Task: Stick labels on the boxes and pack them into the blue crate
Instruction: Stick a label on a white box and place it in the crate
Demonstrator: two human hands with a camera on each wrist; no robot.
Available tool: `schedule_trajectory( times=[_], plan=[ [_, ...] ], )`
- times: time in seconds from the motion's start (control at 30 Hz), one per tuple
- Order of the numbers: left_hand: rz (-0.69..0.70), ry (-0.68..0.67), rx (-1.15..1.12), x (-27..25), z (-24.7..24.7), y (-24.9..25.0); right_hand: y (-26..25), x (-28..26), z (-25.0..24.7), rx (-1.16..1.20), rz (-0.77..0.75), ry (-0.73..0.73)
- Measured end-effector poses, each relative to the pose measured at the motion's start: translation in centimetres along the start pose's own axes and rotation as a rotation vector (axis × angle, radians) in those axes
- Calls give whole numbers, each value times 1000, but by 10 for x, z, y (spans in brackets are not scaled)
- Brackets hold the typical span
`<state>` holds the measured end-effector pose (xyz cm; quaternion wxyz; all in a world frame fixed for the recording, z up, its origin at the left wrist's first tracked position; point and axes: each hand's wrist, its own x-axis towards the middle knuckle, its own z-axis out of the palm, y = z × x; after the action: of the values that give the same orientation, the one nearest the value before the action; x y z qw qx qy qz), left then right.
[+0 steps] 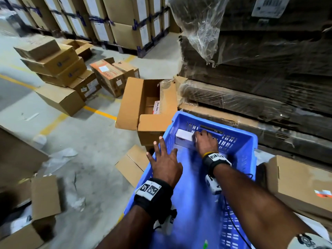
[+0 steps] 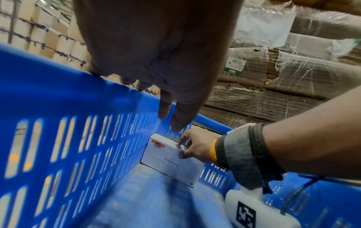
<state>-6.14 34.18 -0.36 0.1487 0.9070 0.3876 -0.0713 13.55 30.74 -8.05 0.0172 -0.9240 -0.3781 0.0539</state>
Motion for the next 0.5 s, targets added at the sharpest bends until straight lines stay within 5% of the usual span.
schedule_trajectory(
  times=[0.27, 0.5],
  plan=[
    [36, 19, 11, -2, -2, 13, -1, -13, -16, 96, 19, 4],
    [145, 4, -244, -19, -10, 44, 12, -66, -62, 287, 31, -8]
  ],
)
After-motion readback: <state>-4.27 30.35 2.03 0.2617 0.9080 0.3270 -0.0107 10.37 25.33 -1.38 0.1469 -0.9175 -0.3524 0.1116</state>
